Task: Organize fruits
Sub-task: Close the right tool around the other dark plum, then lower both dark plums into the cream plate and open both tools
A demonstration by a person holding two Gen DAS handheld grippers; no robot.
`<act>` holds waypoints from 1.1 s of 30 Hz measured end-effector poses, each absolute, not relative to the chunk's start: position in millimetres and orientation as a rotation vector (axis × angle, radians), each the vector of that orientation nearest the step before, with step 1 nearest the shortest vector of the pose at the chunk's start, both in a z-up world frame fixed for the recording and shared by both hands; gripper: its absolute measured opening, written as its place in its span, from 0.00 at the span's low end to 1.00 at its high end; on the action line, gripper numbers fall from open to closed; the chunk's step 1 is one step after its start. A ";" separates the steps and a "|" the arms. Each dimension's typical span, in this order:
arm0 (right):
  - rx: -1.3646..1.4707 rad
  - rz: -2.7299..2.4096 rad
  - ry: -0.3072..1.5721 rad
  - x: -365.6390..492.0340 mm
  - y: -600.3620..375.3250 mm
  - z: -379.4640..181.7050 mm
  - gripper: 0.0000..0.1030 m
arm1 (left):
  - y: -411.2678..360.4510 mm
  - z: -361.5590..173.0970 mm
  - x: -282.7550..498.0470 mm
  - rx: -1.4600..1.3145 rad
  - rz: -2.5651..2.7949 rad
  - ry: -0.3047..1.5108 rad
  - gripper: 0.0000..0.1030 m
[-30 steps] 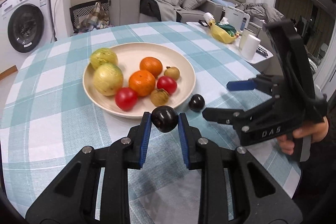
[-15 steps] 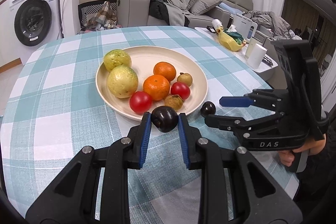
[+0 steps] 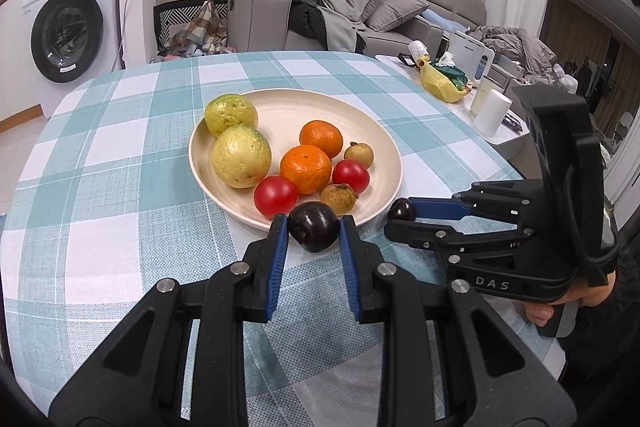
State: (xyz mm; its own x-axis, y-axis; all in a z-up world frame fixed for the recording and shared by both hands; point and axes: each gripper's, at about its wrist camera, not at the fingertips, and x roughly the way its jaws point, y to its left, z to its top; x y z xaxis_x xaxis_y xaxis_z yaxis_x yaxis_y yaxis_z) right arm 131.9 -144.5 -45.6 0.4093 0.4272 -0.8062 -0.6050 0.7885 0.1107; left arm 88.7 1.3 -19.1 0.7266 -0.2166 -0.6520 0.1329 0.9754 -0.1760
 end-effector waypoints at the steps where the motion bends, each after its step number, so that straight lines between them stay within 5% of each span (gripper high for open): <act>1: -0.213 0.654 0.945 132.0 -143.8 -45.7 0.30 | 1.8 -19.2 89.0 -0.122 -0.192 0.733 0.22; 33: -0.157 0.679 0.883 125.6 -153.9 -24.1 0.26 | 15.1 -22.5 97.0 -0.138 -0.149 0.729 0.22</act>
State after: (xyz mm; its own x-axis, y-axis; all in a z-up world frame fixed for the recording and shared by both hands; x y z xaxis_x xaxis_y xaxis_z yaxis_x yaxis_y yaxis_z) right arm 125.6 -153.9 -24.1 0.4425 0.4818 -0.7563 -0.6067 0.7819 0.1432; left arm 97.0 15.1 -22.5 0.7364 -0.1830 -0.6514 0.0872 0.9804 -0.1768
